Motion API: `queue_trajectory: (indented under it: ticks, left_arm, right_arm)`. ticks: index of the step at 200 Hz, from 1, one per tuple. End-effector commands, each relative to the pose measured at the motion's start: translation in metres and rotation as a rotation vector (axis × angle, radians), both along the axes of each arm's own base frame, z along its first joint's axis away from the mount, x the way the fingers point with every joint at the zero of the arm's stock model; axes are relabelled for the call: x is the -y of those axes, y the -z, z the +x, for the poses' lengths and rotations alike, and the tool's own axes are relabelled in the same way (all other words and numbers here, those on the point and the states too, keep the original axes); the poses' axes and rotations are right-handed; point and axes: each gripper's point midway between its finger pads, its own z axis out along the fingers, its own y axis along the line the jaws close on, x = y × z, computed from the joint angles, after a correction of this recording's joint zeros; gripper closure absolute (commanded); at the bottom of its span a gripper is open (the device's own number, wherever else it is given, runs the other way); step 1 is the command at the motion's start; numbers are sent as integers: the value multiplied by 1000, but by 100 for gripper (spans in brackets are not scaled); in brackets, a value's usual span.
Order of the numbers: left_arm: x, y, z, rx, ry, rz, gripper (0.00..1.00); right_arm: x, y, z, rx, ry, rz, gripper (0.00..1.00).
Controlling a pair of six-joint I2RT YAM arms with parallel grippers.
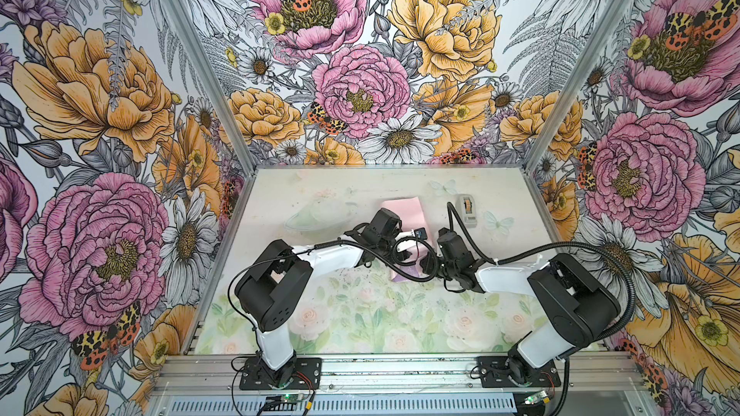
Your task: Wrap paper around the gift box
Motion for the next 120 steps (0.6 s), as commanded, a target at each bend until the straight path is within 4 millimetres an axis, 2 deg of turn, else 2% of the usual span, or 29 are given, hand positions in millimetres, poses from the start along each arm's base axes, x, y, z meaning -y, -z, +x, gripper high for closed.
queue_trajectory:
  ticks: [1, 25, 61, 96, 120]
  left_arm:
    - [-1, 25, -16, -78, 23, 31, 52]
    - [-2, 25, -15, -77, 28, 34, 52]
    - [-2, 24, -15, -73, 37, 36, 52]
    - [0, 23, -16, -68, 49, 38, 52]
    - [0, 22, -16, -65, 57, 43, 52]
  right_arm:
    - [6, -15, -4, 39, 1, -8, 79]
    - [16, -38, -10, 68, -5, 5, 72]
    - [33, -62, -14, 67, 6, 106, 62]
    - [38, -87, 1, 70, 17, 176, 53]
    - [33, -91, 14, 43, -8, 152, 48]
